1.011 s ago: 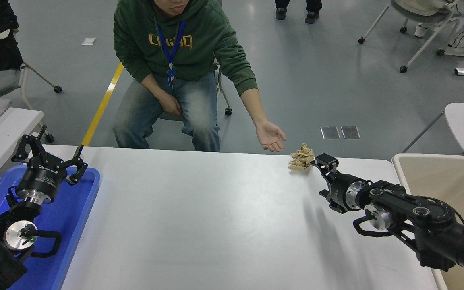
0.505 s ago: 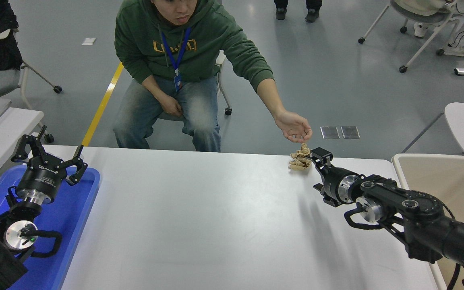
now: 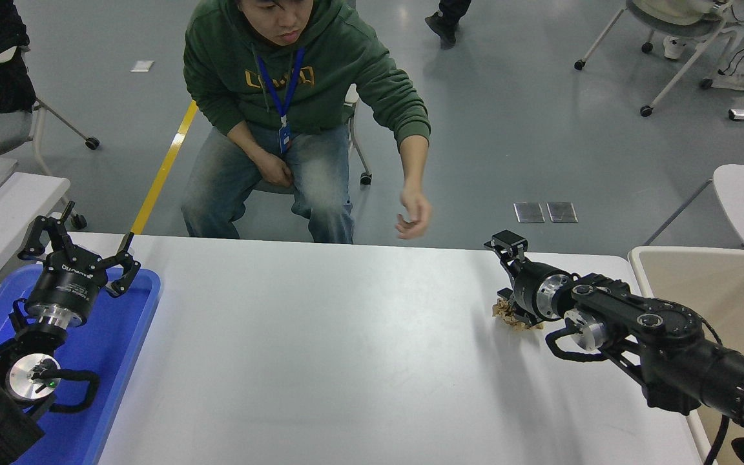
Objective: Clean the table surface
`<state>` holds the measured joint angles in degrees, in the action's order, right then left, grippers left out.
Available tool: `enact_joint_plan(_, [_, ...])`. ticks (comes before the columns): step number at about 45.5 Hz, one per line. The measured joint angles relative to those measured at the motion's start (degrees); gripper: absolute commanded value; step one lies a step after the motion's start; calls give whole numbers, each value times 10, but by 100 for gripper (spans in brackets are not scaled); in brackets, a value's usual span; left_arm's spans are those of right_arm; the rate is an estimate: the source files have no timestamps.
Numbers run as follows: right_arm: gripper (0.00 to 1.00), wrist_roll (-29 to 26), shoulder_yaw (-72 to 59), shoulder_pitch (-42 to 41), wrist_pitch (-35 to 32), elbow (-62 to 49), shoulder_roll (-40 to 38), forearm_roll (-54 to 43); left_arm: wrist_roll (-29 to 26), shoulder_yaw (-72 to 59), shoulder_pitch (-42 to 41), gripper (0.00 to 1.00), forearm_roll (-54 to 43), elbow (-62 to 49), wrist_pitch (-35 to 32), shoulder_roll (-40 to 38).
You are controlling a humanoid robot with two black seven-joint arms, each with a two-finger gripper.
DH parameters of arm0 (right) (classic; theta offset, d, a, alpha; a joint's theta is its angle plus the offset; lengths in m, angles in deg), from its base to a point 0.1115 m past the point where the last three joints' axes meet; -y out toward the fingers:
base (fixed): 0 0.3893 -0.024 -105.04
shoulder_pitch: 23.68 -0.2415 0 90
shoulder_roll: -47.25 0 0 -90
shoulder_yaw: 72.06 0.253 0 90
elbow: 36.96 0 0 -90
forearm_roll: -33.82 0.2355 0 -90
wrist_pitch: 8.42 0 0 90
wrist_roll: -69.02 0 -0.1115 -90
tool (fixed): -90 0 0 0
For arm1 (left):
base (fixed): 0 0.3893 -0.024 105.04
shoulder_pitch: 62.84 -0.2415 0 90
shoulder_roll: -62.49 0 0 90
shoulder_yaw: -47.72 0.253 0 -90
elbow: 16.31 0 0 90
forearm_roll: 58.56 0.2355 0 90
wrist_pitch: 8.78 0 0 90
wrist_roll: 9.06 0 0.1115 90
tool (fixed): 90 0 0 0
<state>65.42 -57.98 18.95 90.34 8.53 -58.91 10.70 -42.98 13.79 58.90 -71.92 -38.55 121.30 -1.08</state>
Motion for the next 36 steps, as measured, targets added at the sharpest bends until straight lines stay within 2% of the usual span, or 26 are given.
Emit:
enact_joint_plan(20, [100,0,-56,1,-48,68,-115,-36,0,0,0,100,0,0,0,0])
enact_joint_plan(36, [100,-1,-99,-1,-62,98,-151,-73,0,0,0,100,0,0,0,0])
